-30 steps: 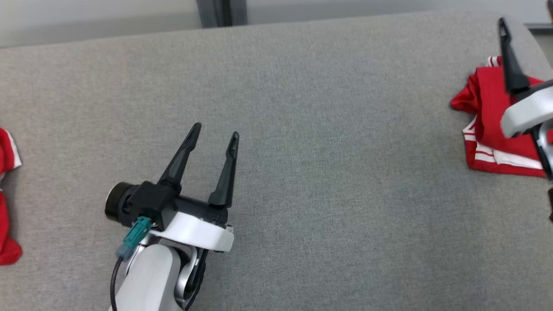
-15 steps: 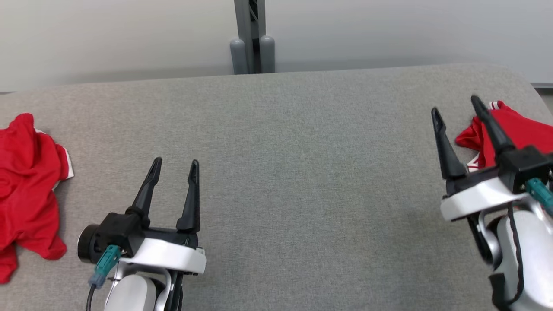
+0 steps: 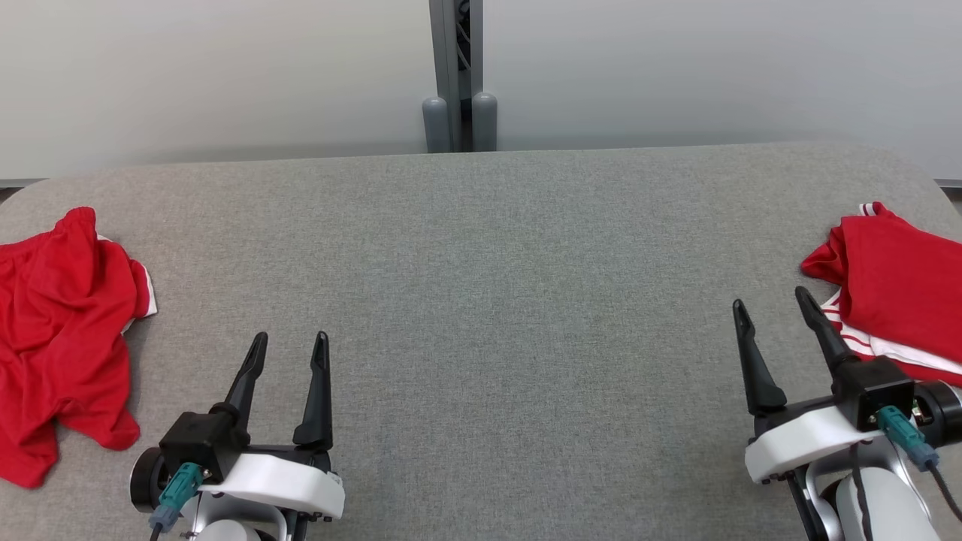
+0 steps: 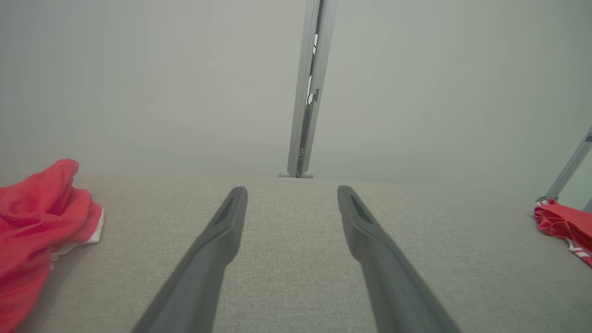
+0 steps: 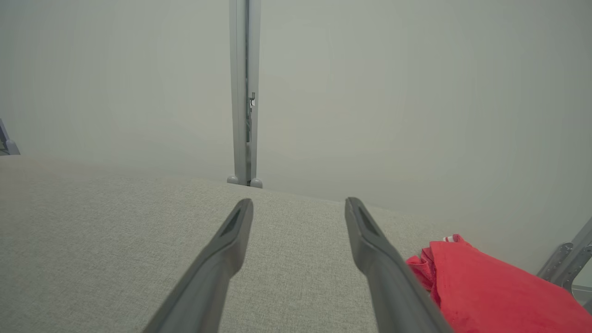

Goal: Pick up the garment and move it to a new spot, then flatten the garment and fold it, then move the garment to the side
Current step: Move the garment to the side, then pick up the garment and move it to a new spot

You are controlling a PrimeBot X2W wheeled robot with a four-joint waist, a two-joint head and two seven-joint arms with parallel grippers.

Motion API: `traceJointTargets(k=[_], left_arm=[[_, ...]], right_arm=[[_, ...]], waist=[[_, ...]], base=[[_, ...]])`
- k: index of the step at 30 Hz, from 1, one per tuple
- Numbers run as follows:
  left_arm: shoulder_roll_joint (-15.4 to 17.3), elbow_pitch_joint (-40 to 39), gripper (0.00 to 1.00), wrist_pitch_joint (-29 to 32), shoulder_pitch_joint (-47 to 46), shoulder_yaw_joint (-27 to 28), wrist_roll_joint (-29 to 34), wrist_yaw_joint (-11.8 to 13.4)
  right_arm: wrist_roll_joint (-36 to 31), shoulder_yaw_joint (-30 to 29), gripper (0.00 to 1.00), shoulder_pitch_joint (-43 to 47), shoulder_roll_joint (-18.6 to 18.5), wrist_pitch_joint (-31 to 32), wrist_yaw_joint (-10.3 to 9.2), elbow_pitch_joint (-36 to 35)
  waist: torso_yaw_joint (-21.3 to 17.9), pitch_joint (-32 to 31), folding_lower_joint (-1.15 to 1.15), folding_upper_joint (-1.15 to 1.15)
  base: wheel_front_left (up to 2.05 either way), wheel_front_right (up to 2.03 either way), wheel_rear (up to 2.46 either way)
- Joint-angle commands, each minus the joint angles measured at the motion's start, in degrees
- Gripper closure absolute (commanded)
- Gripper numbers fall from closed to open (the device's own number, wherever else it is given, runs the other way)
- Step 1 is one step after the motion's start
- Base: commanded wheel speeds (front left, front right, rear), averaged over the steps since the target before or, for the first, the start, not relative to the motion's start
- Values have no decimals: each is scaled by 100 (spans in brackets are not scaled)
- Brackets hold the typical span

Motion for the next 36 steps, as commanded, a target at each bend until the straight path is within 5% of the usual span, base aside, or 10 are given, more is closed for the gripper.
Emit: traceJointTargets(k=[1,18,36], left_arm=[[22,19,0,-3,27,25,23,-14],[22,117,0,-3,-37,-40,80,-69],[22,151,0,-3,168,22,414,-113]], right_arm=[[-94,-2,0,82,7,-27,-1,15],[66,39,0,110,29,-27,-1,206],[406,731,0,196,21,-27,-1,328]], waist=[[4,-12,0,0],[335,-118,0,0],[2138,-307,0,0]], base=[[0,0,0],[0,0,0],[0,0,0]])
